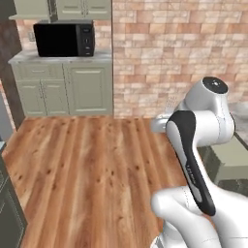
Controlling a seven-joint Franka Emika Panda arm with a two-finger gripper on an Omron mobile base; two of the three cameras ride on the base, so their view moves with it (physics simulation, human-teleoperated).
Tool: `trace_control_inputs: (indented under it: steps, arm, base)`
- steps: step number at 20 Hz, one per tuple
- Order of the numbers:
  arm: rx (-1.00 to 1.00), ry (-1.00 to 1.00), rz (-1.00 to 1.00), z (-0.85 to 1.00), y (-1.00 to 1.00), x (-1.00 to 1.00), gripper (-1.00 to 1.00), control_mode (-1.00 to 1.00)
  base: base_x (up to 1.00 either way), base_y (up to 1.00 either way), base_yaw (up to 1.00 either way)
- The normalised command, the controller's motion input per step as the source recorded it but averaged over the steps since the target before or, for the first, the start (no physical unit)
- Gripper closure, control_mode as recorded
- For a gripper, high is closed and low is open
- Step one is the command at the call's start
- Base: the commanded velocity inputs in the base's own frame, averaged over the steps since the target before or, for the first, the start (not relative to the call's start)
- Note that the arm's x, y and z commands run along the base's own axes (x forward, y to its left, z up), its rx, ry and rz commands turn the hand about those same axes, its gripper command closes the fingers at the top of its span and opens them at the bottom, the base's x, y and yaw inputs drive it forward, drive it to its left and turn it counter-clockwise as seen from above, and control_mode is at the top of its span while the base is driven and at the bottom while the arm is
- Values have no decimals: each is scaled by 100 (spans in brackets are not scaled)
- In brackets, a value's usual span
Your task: Organize the utensils by type. Pick up the wooden spoons from the counter and place them in the open cabinet. Then pick up the metallic utensils from the counter and place them in the open drawer.
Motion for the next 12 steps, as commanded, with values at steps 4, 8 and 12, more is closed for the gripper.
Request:
trace_control_inputs:
  steps: [4,8,12]
  arm:
    - [0,0,0,0,0,0,100,100]
    - [0,0,0,0,0,0,100,100]
    - [0,0,0,0,0,0,100,100]
  base:
    - [-41,-58,4]
    - [-16,-93,0]
    - [0,-98,-1]
